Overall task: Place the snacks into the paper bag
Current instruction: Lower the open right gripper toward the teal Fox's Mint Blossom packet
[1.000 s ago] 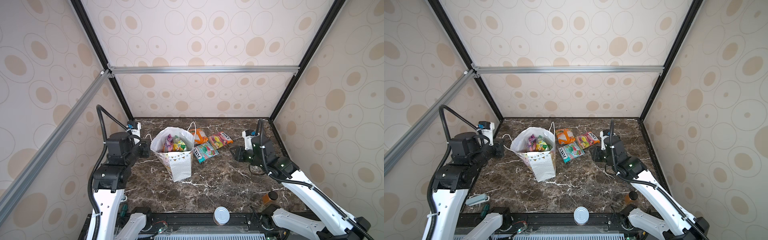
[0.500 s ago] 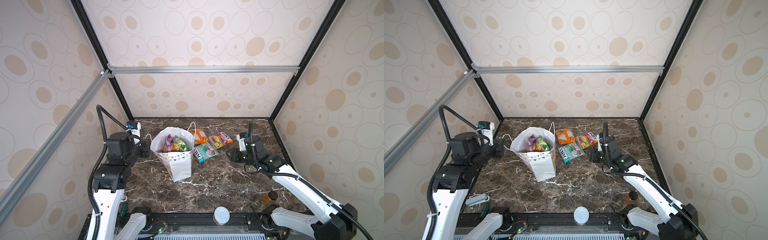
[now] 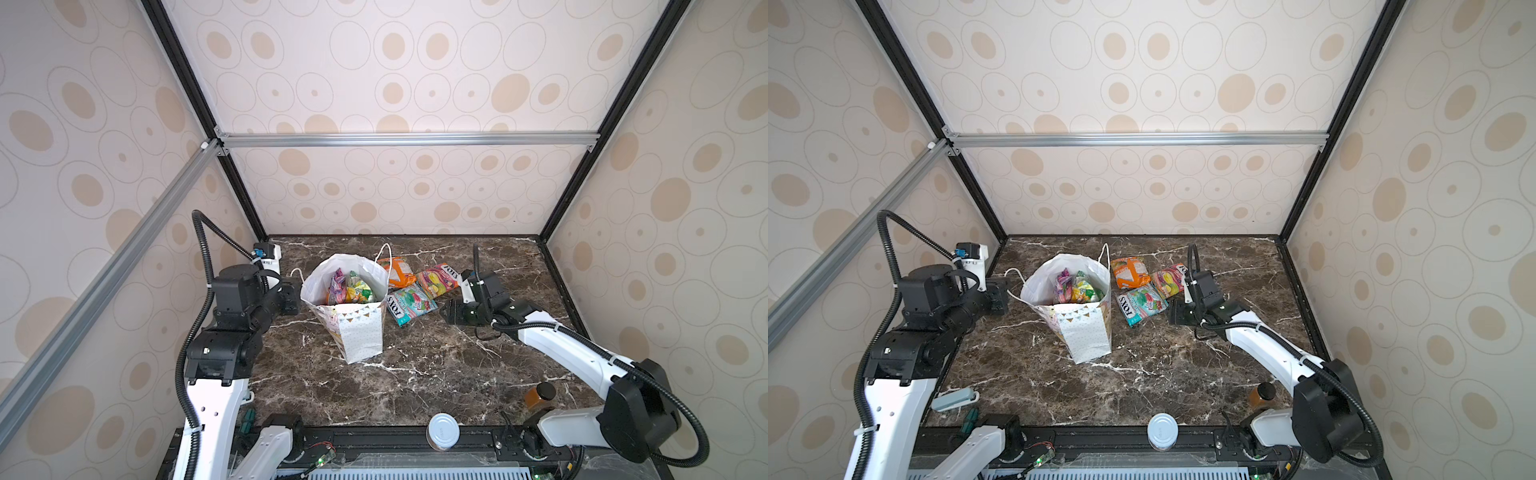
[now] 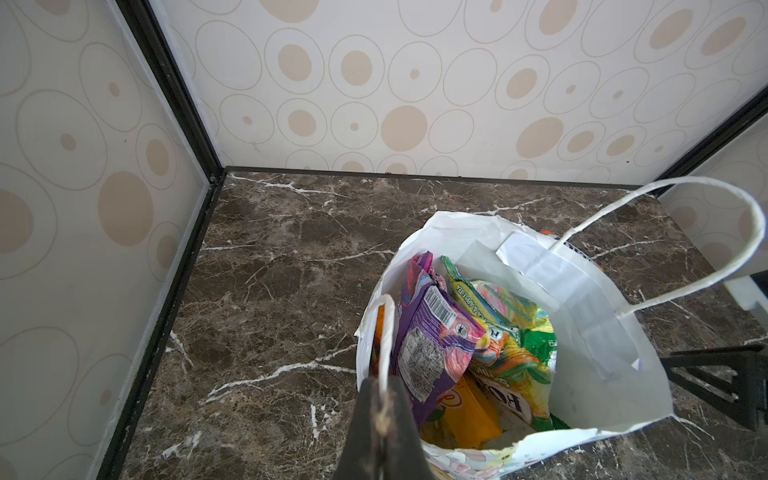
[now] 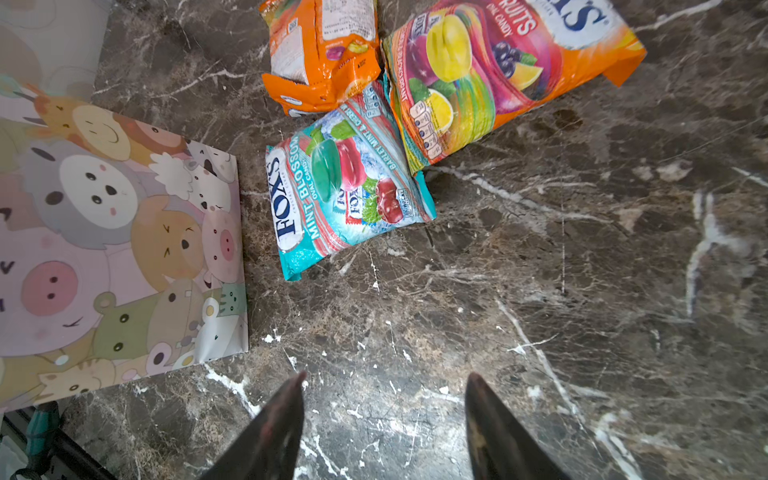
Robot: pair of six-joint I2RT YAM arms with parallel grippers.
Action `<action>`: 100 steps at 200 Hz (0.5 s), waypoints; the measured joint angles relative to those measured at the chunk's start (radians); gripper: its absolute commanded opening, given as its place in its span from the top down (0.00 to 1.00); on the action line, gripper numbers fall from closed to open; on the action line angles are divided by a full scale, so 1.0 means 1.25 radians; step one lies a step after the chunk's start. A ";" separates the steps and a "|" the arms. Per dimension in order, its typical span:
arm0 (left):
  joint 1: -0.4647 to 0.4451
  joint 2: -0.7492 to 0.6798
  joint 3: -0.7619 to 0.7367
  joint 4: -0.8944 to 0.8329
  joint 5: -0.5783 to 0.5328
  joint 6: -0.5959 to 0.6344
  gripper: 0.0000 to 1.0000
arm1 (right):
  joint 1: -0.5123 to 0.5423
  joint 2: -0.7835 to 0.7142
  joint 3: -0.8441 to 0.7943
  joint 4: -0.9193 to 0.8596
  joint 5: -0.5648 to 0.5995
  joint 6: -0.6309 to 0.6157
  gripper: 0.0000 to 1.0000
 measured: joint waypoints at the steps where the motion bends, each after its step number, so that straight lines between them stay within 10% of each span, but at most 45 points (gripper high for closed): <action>1: 0.000 0.000 0.000 0.000 0.000 0.000 1.00 | 0.000 0.001 0.000 0.001 -0.001 0.000 0.36; 100: 0.000 0.000 0.000 -0.001 -0.003 0.000 1.00 | -0.028 0.157 0.023 0.046 -0.065 -0.030 0.33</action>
